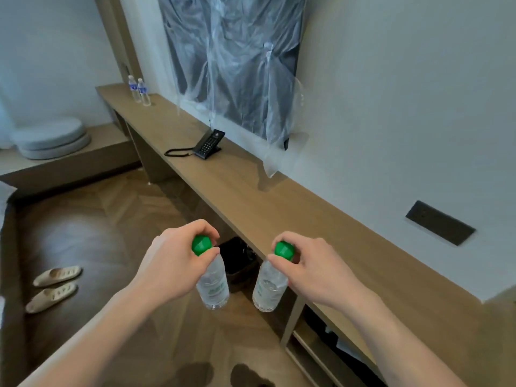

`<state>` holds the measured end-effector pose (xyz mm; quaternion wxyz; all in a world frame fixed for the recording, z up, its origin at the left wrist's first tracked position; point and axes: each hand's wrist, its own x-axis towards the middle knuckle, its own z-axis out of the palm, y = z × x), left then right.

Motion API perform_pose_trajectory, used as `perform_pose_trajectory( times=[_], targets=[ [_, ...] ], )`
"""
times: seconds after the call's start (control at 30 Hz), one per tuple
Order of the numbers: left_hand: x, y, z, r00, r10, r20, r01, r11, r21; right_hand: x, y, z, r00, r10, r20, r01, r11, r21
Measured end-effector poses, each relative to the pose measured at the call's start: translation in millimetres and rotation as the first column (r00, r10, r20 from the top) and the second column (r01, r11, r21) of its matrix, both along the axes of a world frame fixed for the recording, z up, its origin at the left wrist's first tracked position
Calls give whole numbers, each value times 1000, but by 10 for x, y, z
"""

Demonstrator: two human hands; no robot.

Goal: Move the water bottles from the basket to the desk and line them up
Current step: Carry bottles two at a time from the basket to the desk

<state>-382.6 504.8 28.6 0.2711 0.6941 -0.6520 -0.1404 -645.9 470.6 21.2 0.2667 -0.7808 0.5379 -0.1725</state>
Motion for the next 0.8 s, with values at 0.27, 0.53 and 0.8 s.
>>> perform_pose_trajectory(
  times=[0.27, 0.53, 0.8],
  targets=[
    [614, -802, 11, 981, 174, -80, -177, 984, -22, 762, -1330, 72, 975, 203, -86, -207, 978, -41],
    [1634, -1602, -68, 969, 237, -64, -237, 972, 9, 1870, -2292, 16, 956, 289, -49, -291, 957, -21],
    [2986, -2406, -81, 978, 192, -83, -191, 981, 31, 3126, -3010, 65, 973, 231, -32, -231, 973, 0]
  ],
)
